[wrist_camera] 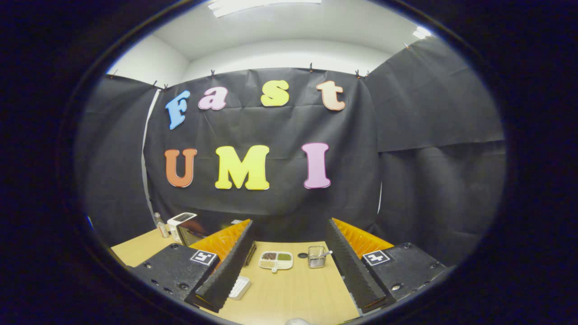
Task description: Open the toaster oven, put the food inside, and close the toaster oven door.
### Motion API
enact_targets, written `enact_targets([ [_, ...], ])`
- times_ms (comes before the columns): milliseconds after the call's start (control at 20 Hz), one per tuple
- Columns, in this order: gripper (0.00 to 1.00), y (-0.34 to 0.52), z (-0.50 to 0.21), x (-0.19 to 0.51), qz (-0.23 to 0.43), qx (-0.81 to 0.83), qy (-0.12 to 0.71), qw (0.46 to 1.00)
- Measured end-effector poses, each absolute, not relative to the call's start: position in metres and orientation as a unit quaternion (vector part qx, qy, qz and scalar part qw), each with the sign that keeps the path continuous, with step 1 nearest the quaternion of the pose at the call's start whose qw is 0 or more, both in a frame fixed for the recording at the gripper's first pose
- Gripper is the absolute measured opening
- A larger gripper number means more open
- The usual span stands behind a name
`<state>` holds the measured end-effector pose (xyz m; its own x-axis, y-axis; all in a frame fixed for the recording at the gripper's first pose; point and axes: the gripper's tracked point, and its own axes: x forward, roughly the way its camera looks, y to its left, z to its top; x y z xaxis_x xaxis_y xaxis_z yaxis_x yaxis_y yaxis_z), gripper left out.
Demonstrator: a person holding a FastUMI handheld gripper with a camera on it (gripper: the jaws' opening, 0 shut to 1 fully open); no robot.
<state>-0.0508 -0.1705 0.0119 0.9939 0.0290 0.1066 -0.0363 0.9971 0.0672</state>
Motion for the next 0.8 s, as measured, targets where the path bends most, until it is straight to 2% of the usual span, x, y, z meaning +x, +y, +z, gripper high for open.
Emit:
enact_targets([
  [800, 1.00, -0.176, -0.008, -0.051, -0.002, 0.055, -0.025, 0.998],
])
